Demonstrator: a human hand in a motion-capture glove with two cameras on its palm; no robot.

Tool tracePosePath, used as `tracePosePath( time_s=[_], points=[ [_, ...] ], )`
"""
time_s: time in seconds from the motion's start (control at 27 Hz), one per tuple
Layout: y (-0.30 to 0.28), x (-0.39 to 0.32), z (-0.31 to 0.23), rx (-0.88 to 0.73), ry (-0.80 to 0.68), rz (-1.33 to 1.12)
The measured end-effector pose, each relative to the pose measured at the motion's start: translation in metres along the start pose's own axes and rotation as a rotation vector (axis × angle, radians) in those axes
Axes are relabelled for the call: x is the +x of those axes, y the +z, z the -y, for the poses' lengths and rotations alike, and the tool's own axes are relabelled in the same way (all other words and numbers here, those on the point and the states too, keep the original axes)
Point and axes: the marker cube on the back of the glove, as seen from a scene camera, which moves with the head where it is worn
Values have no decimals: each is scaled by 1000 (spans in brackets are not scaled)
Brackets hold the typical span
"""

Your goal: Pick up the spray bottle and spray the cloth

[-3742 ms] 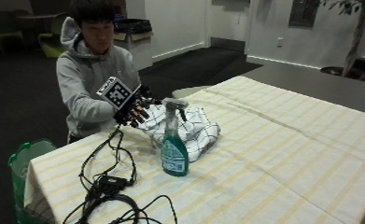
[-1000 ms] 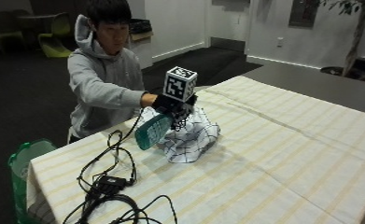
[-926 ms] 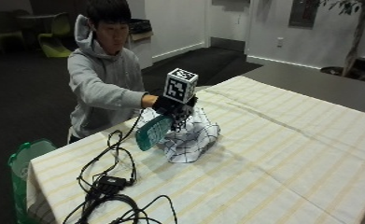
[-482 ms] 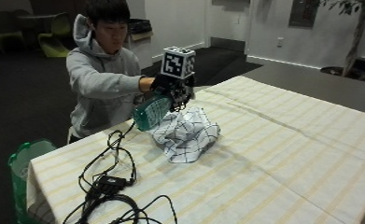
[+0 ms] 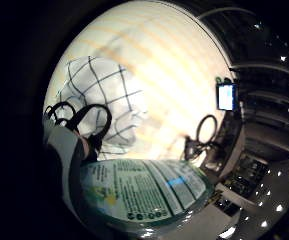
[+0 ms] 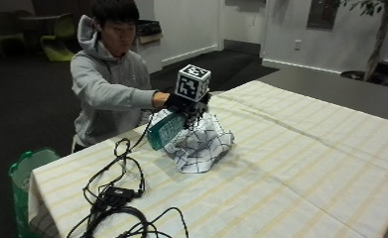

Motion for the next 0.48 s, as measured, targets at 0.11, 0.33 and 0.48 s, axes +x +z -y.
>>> tracePosePath(
  time_s=[0.11,0.33,0.48],
  points=[
    [-14,-20,-1,84,-37,213],
    [-62,-92,6,404,-140,853],
    [-57,-150,17,526,-191,1183]
  ],
)
